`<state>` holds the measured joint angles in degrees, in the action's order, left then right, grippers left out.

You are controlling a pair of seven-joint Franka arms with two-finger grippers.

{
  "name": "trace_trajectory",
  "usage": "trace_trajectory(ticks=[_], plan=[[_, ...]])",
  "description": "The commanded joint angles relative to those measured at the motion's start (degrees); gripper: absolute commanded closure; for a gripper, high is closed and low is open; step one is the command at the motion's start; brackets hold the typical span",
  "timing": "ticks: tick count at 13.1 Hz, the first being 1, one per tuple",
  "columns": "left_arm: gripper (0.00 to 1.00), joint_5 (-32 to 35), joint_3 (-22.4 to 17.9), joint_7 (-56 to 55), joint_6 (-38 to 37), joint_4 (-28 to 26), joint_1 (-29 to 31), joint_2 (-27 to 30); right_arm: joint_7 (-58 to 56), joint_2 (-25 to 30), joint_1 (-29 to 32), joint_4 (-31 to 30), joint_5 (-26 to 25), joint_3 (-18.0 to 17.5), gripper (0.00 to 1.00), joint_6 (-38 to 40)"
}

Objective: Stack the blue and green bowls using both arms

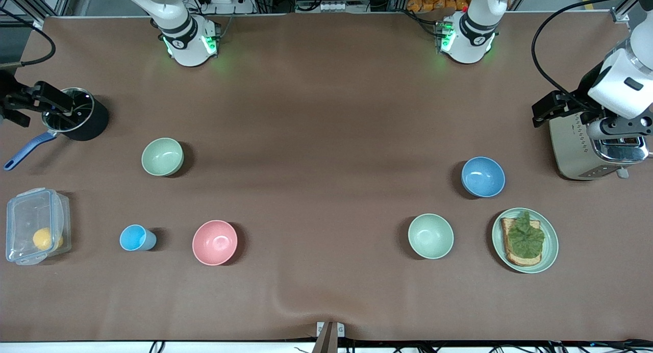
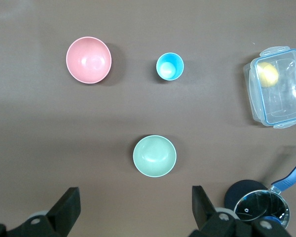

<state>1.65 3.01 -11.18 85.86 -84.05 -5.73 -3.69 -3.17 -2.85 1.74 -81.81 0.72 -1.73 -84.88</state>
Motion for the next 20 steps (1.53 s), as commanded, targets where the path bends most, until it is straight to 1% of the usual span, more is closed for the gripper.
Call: trace_trajectory(ticks=[1,5,6,9,10,11,13,16,19,20], plan=[[0.0,-1.3,-0.29,1.51,-1.14,0.29,0.19,0.7,0.09,0.04,-0.33,0.07,-0.81,-0.02,0.0,-0.2],[0.0,-1.13,-0.99,1.68,-1.14,0.11,0.54,0.0,0.01,-0.13,-0.25,-0.11,-0.72,-0.02,0.0,-0.11],[0.0,-1.04,-1.08,1.69,-0.96,0.02,0.72,-1.13,-0.17,-0.31,-0.25,-0.19,-0.72,-0.02,0.0,-0.02],[0.0,-0.6,-1.08,4.57,1.75,-1.38,3.26,-6.31,-0.87,-0.49,0.45,-2.99,-0.63,0.06,0.0,-0.2],[0.0,-0.6,-1.08,5.46,3.59,-2.34,4.49,-7.9,-1.48,-0.57,1.24,-4.83,-0.55,0.06,0.0,-0.89],[0.0,-0.6,-1.08,5.55,6.13,-4.0,4.76,-9.22,-1.58,-0.4,1.77,-7.9,-0.55,0.06,0.0,-3.34],[0.0,-0.6,-1.08,5.55,11.23,-7.87,5.55,-11.24,-1.66,0.39,1.51,-13.26,-0.46,0.15,0.0,-6.25],[0.0,-0.16,-1.17,5.55,19.05,-13.14,6.69,-15.37,-3.58,1.44,2.47,-22.14,-0.55,0.41,0.0,-13.18],[0.0,2.56,-1.17,5.64,30.82,-22.88,6.87,-16.09,-4.56,2.15,3.45,-31.63,-0.55,0.42,0.0,-21.44],[0.0,2.57,-1.08,5.73,33.55,-25.44,7.83,-16.17,-5.0,2.06,3.45,-34.53,-0.55,0.42,0.0,-24.69]])
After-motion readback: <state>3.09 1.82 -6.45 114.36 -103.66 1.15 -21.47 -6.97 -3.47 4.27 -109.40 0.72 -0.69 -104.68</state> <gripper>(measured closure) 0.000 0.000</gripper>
